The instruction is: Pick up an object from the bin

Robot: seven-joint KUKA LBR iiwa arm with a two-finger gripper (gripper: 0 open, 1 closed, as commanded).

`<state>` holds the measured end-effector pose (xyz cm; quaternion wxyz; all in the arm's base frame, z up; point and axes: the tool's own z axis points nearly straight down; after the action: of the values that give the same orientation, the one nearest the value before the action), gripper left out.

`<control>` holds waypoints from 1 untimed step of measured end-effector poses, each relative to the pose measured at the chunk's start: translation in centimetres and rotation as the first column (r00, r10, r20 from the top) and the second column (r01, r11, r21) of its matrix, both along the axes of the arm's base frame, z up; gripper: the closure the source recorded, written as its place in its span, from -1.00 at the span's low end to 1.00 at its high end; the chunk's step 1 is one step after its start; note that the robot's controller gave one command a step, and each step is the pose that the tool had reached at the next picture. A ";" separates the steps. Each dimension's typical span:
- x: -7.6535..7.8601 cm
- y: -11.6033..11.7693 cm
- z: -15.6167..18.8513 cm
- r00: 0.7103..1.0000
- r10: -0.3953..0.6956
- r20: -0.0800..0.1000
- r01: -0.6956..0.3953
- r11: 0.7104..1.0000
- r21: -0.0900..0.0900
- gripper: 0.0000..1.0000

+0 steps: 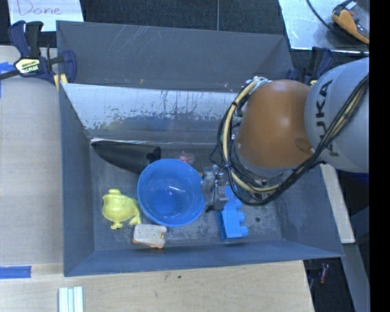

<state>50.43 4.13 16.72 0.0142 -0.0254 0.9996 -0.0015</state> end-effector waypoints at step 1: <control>0.0 0.0 0.0 1.000 0.001 0.000 -0.001 1.000 0.000 1.00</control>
Offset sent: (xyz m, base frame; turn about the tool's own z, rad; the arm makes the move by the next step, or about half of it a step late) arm -0.0098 0.0325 -0.0538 -0.0907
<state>50.43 4.15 16.70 0.0142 -0.0258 0.9996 -0.0015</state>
